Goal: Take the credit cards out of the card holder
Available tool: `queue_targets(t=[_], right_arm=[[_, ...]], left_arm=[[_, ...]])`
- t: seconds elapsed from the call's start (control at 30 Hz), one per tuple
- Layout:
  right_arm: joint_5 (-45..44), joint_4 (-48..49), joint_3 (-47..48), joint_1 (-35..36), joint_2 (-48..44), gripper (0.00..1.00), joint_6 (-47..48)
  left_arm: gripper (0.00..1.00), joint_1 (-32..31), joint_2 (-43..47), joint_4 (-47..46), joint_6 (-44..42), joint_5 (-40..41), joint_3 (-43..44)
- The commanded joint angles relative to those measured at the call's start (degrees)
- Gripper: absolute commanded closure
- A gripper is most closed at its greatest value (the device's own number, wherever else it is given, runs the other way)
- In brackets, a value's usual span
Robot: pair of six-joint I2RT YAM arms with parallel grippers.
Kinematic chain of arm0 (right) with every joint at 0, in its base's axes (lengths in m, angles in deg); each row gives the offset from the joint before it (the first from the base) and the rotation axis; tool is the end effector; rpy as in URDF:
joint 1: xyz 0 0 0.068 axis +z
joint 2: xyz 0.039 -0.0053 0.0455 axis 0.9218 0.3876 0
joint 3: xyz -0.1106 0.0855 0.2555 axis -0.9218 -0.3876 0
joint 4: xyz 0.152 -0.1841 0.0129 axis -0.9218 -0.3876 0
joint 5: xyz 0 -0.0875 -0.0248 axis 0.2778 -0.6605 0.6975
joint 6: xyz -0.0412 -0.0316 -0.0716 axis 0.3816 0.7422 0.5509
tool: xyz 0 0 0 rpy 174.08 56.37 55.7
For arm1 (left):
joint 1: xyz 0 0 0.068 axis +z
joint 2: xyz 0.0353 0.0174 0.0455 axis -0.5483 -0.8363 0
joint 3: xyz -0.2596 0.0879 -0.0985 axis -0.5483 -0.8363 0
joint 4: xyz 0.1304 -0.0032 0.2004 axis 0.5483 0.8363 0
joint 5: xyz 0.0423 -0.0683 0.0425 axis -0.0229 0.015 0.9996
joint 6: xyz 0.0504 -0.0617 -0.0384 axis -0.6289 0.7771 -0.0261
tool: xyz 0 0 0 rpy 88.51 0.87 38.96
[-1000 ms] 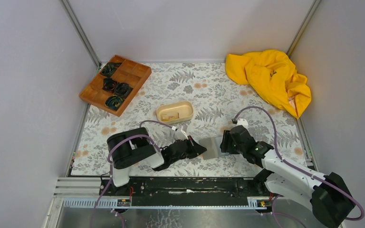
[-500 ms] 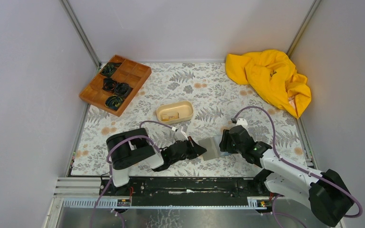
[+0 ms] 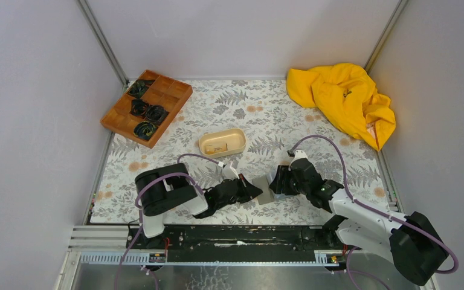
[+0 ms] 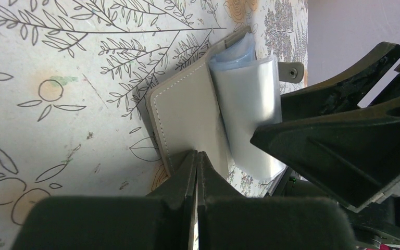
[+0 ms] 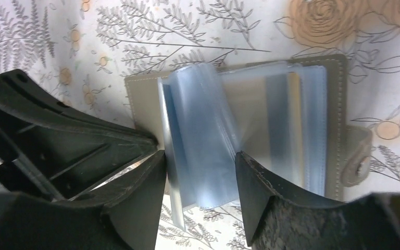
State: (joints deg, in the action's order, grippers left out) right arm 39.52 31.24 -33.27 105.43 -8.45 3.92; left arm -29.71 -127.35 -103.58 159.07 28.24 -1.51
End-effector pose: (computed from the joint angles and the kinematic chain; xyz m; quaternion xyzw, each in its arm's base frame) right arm 0.1518 0.1192 0.1673 -0.0381 0.9031 0.2486 0.3481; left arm 0.1617 -0.2854 0.1113 -0.1040 0.8288 -0.4698 0.2857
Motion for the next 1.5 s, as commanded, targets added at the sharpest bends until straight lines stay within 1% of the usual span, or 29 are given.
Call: queue_targets(t=[0.0, 0.1, 0.3, 0.53, 0.67, 0.83, 0.97, 1.03, 1.1, 1.17, 1.3, 1.37, 1.47], right_arm=[[5.06, 3.20, -0.23, 0.91, -1.62, 0.43, -1.06], [6.26, 4.13, -0.33, 1.20, -2.25, 0.44, -1.70], [7.43, 7.11, -0.49, 2.48, 0.29, 0.46, -2.89], [6.75, 9.20, -0.72, 4.63, 2.51, 0.48, -3.91], [6.42, 9.87, -1.04, 4.60, 3.67, 0.50, -3.97], [5.68, 11.10, -1.38, 4.72, 5.45, 0.50, -4.05], [6.07, 13.61, -2.23, 4.71, 8.61, 0.42, -4.44], [6.36, 15.33, -2.79, 4.78, 9.82, 0.44, -4.75], [6.43, 16.34, -3.17, 4.83, 10.88, 0.47, -4.80], [6.74, 16.89, -3.30, 4.88, 11.65, 0.47, -4.69], [6.94, 17.04, -3.37, 5.15, 11.89, 0.42, -4.46], [6.85, 16.75, -3.65, 5.18, 11.57, 0.40, -4.29], [6.16, 15.50, -3.90, 5.38, 10.92, 0.40, -3.72]], left_arm=[[1.00, -0.62, -0.27, 4.46, -1.04, 0.83, -1.57], [1.00, -0.71, -0.86, 3.87, -0.91, 0.84, -1.71], [1.00, -0.78, -2.28, 2.06, -0.28, 0.22, -1.80], [1.00, -0.82, 0.09, 2.47, -1.73, 0.86, -3.12], [1.00, -1.10, 5.58, 9.00, -4.75, 3.60, -3.55], [0.99, -2.02, 14.78, 19.20, -7.93, 8.49, -4.35], [0.97, -2.98, 22.09, 25.09, -9.09, 11.72, -4.84], [0.97, -3.17, 25.23, 27.55, -9.66, 12.70, -4.45], [0.95, -3.18, 27.01, 29.98, -10.76, 13.60, -3.20], [0.94, -3.16, 27.16, 32.86, -12.15, 14.46, -0.06], [0.92, -2.87, 22.75, 38.54, -13.91, 15.19, 7.90], [0.92, -2.39, 20.45, 38.43, -13.81, 14.00, 10.45], [0.92, -0.56, 17.06, 38.65, -13.72, 10.43, 14.35]])
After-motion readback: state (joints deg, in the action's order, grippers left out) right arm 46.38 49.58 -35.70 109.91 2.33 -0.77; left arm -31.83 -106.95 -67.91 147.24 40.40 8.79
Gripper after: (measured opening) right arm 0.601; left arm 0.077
